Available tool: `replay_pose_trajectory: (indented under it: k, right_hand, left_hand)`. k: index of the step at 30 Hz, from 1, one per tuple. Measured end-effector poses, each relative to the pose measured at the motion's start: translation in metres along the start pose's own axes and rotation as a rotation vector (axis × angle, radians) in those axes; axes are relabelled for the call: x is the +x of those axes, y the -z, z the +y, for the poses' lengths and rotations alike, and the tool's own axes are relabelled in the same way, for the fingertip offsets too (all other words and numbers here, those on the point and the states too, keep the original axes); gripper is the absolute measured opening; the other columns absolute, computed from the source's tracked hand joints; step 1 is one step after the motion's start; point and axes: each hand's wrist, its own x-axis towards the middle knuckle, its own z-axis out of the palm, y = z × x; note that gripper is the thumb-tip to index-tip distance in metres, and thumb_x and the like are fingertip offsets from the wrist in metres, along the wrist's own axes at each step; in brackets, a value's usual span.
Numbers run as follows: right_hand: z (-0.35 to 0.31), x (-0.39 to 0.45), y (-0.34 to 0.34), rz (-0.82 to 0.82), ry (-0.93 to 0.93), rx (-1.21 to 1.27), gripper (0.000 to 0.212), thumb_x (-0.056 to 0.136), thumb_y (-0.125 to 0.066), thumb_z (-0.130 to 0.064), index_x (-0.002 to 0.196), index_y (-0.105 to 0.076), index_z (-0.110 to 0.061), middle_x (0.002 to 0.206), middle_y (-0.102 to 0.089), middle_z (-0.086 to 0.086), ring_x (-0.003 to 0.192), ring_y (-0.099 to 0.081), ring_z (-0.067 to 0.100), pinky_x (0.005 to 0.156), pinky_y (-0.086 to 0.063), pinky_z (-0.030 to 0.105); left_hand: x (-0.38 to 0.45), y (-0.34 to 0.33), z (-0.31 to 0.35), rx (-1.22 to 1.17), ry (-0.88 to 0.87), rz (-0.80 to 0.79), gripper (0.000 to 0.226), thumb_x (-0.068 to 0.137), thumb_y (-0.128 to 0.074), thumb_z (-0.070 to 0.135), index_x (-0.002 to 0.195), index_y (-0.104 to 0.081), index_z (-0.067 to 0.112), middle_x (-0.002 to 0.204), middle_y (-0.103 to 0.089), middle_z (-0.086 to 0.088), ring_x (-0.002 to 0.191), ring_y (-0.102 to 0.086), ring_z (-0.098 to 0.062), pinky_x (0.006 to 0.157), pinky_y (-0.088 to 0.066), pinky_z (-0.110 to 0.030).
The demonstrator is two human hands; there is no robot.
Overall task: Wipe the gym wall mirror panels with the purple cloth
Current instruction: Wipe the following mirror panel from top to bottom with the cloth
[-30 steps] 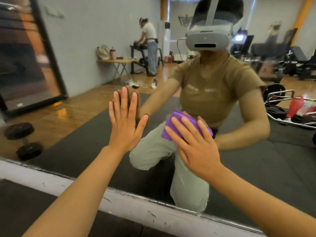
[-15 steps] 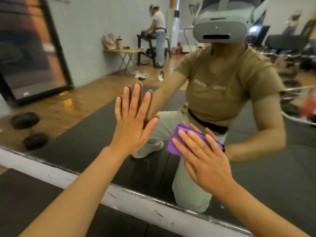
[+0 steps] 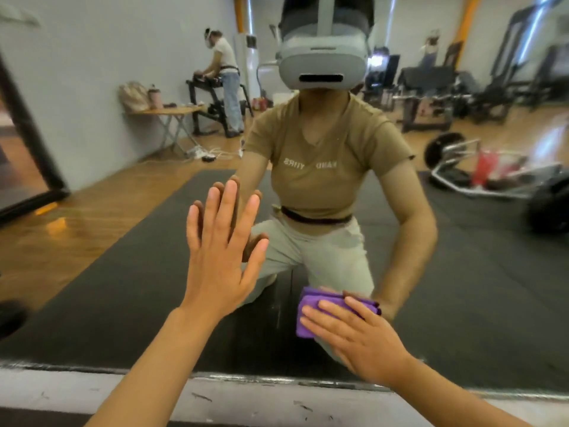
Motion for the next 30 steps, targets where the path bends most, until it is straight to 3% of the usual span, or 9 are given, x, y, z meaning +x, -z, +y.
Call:
replay_pose_trajectory:
  k: [3,6,11,14,18,22,24,27,30]
  right_hand:
    - [-0.018,-0.013,-0.012,-0.112,0.089,-0.040,0.085,0.090,-0.038,-0.038,0.162,0.001,-0.016,0.170,0.012,0.001,0.156,0.006,0.018,0.126,0.011,0.041]
    - [-0.009,-0.005,-0.004,-0.083,0.091,-0.038,0.085,0.091,-0.041,-0.039,0.162,-0.001,-0.016,0.170,0.009,0.000,0.156,0.003,0.016,0.126,0.009,0.039]
    - [0.063,0.070,0.050,0.238,-0.155,0.063,0.066,0.096,-0.049,-0.028,0.159,-0.029,-0.019,0.168,-0.020,0.003,0.155,-0.017,0.019,0.127,-0.007,0.041]
    - [0.104,0.115,0.090,0.444,-0.358,0.086,0.056,0.095,-0.054,-0.017,0.150,-0.045,-0.011,0.158,-0.033,0.018,0.150,-0.029,0.031,0.124,-0.017,0.047]
    - [0.098,0.135,0.094,0.551,-0.546,0.137,0.056,0.090,-0.055,-0.003,0.145,-0.047,0.003,0.154,-0.038,0.027,0.147,-0.030,0.044,0.124,-0.018,0.052]
    - [0.040,0.114,0.053,0.463,-0.410,0.151,0.058,0.096,-0.049,-0.018,0.152,-0.038,-0.009,0.159,-0.031,0.012,0.153,-0.019,0.032,0.125,-0.014,0.048]
    - [-0.001,0.090,0.026,0.299,-0.242,0.142,0.063,0.097,-0.047,-0.028,0.156,-0.029,-0.018,0.165,-0.022,0.003,0.156,-0.012,0.025,0.126,-0.008,0.043]
    - [-0.058,0.050,-0.013,0.015,0.002,0.056,0.075,0.097,-0.046,-0.036,0.162,-0.013,-0.022,0.170,0.002,0.002,0.157,-0.003,0.022,0.127,0.004,0.041]
    - [-0.077,0.031,-0.029,-0.103,0.116,-0.032,0.078,0.098,-0.040,-0.039,0.163,-0.002,-0.018,0.170,0.012,0.004,0.157,0.004,0.022,0.126,0.010,0.040]
  left_hand:
    - [0.001,-0.002,-0.002,-0.018,-0.019,0.016,0.065,0.103,-0.040,0.039,0.159,-0.014,0.017,0.168,0.016,0.004,0.155,0.011,-0.020,0.124,0.010,-0.043]
    - [-0.001,-0.003,-0.005,-0.047,-0.038,0.041,0.066,0.102,-0.044,0.036,0.158,-0.016,0.016,0.168,0.011,0.002,0.155,0.009,-0.020,0.124,0.008,-0.044]
    - [-0.003,-0.006,-0.005,-0.100,-0.059,0.122,0.062,0.100,-0.050,0.030,0.155,-0.027,0.012,0.165,-0.008,-0.006,0.156,0.001,-0.022,0.125,0.001,-0.047]
    - [-0.012,-0.008,-0.008,-0.121,-0.005,0.158,0.062,0.099,-0.052,0.029,0.155,-0.032,0.010,0.166,-0.010,-0.007,0.156,-0.002,-0.021,0.124,0.001,-0.047]
    - [-0.037,-0.012,-0.016,-0.128,0.099,0.169,0.062,0.100,-0.048,0.030,0.156,-0.030,0.010,0.166,-0.009,-0.008,0.156,-0.001,-0.021,0.125,0.000,-0.045]
    - [-0.060,-0.016,-0.024,-0.126,0.134,0.126,0.063,0.101,-0.045,0.033,0.158,-0.024,0.013,0.167,-0.003,-0.003,0.156,0.003,-0.020,0.125,0.003,-0.043]
    - [-0.063,-0.016,-0.031,-0.098,0.096,0.105,0.064,0.101,-0.045,0.034,0.158,-0.023,0.014,0.167,0.000,-0.001,0.156,0.005,-0.018,0.125,0.004,-0.041]
    - [-0.062,-0.015,-0.033,-0.109,0.096,0.104,0.066,0.101,-0.048,0.032,0.159,-0.022,0.015,0.166,0.000,0.000,0.156,0.005,-0.017,0.125,0.005,-0.040]
    - [-0.063,-0.016,-0.029,-0.139,0.119,0.119,0.066,0.101,-0.050,0.031,0.159,-0.022,0.015,0.166,-0.001,-0.001,0.156,0.004,-0.018,0.125,0.004,-0.041]
